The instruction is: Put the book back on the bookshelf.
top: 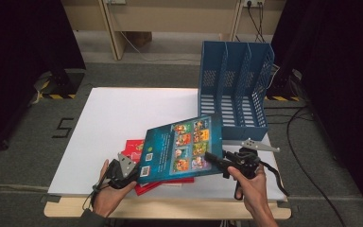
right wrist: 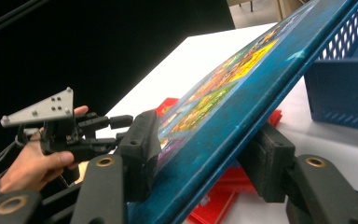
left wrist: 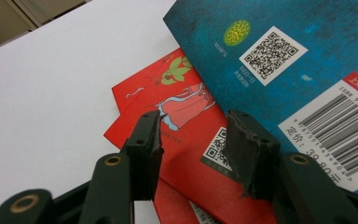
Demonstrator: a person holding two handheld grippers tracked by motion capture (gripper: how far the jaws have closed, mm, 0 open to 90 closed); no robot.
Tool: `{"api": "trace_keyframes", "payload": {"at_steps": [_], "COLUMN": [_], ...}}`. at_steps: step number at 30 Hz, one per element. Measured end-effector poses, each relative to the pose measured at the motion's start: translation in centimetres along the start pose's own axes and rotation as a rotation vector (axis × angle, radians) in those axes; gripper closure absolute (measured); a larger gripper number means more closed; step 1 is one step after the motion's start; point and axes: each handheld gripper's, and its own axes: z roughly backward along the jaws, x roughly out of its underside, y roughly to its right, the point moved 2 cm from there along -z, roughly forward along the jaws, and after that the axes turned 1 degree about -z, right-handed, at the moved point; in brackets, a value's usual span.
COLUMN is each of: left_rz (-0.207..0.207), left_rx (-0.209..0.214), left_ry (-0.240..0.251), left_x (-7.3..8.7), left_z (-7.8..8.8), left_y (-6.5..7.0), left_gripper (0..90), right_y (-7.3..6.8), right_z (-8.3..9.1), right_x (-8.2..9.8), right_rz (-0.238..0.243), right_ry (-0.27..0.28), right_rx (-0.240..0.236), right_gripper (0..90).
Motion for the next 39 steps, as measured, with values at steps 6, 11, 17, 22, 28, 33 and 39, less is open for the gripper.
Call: {"api": "trace_keyframes", "payload": {"at_steps": [6,11,17,22,28,33,39], "left_rz": [0.0,0.0,-0.01,-0.014,-0.034,-0.032,-0.04], "left_rx": [-0.001,0.002,0.013,0.026,0.016,0.012,0.015], "left_ry": [0.0,0.001,0.012,0.018,0.02,0.021,0.024], "left_x": [0.0,0.0,-0.2,-0.4,-0.6,-0.6,-0.7], "left_z": [0.1,0.1,0.1,0.2,0.3,0.3,0.4], "left_y": [0.1,0.1,0.7,1.5,2.0,2.2,2.8], "left_gripper": [50.9,48.2,47.1,48.3,46.5,47.6,53.3], "right_y": [-1.3,-1.6,-1.6,-2.2,-3.1,-3.4,-3.5], "right_z": [-0.1,0.0,0.2,0.1,-0.2,-0.3,0.1], "right_x": [-0.6,-0.6,-1.3,-2.2,-2.9,-3.1,-4.1], "right_rz": [-0.017,-0.006,-0.057,-0.07,-0.041,-0.026,0.054], "right_ry": [-0.031,-0.057,-0.027,0.051,0.116,0.109,0.138], "right_rx": [-0.076,-0.096,-0.143,-0.211,-0.238,-0.227,-0.126], "right_gripper": [34.8,34.3,29.9,18.8,10.9,11.7,20.4]}}
